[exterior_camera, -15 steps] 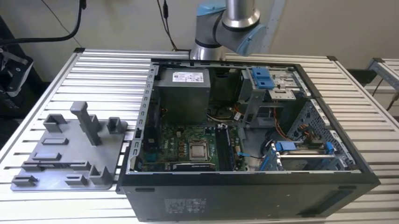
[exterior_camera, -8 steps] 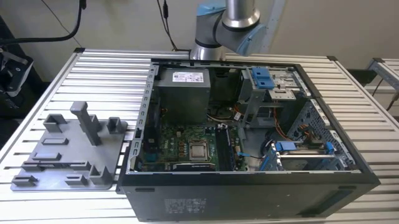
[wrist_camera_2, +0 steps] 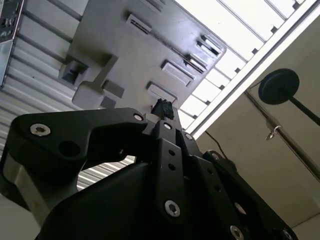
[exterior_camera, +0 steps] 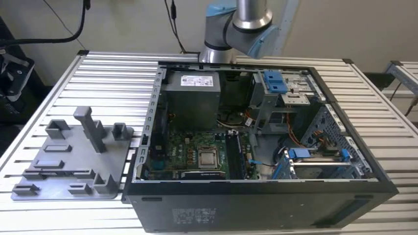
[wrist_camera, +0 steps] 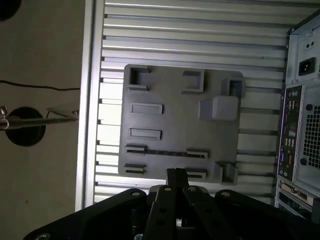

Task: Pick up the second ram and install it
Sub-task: 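Pick up the second ram and move it above second insertion slot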

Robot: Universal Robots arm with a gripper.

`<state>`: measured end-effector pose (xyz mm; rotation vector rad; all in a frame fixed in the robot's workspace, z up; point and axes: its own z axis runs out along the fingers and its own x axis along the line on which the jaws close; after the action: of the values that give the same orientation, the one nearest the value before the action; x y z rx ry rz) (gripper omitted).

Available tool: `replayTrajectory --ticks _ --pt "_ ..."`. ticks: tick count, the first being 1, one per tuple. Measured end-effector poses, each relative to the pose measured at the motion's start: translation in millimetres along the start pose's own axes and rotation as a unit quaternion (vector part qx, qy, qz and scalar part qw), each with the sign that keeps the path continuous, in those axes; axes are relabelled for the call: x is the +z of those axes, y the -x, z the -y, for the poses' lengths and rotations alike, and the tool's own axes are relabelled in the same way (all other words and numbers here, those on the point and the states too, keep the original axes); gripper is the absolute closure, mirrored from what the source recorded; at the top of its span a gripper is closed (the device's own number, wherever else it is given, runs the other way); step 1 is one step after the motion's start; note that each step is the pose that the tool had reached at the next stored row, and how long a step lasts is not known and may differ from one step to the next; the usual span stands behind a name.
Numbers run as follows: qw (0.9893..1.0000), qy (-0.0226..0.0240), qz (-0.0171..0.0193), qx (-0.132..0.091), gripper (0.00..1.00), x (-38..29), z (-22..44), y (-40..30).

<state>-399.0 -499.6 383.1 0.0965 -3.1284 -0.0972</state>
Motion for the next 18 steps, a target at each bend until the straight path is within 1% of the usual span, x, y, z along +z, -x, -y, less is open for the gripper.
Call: replayTrajectory --ticks 2,4,6,8,11,13,16,18 --pt "0.9999 -0.0002 -0.0011 -0.017 0.89 0.0 0.0 0.0" --pt "0.9994 -0.0003 -0.0022 -0.035 0.89 0.0 0.0 0.0" --pt "0.9986 -0.0005 -0.0033 -0.053 0.89 0.0 0.0 0.0" --pt "0.9975 -0.0006 -0.0044 -0.071 0.89 -0.1 0.0 0.0" --pt "0.9954 -0.0010 -0.0061 -0.096 0.89 -0.1 0.0 0.1" --pt "0.9937 -0.0012 -0.0071 -0.112 0.89 0.0 0.0 0.0" --pt "0.9904 -0.0015 -0.0087 -0.138 0.89 -0.1 0.0 0.1" --pt "0.9879 -0.0017 -0.0098 -0.155 0.89 -0.1 0.0 0.1"
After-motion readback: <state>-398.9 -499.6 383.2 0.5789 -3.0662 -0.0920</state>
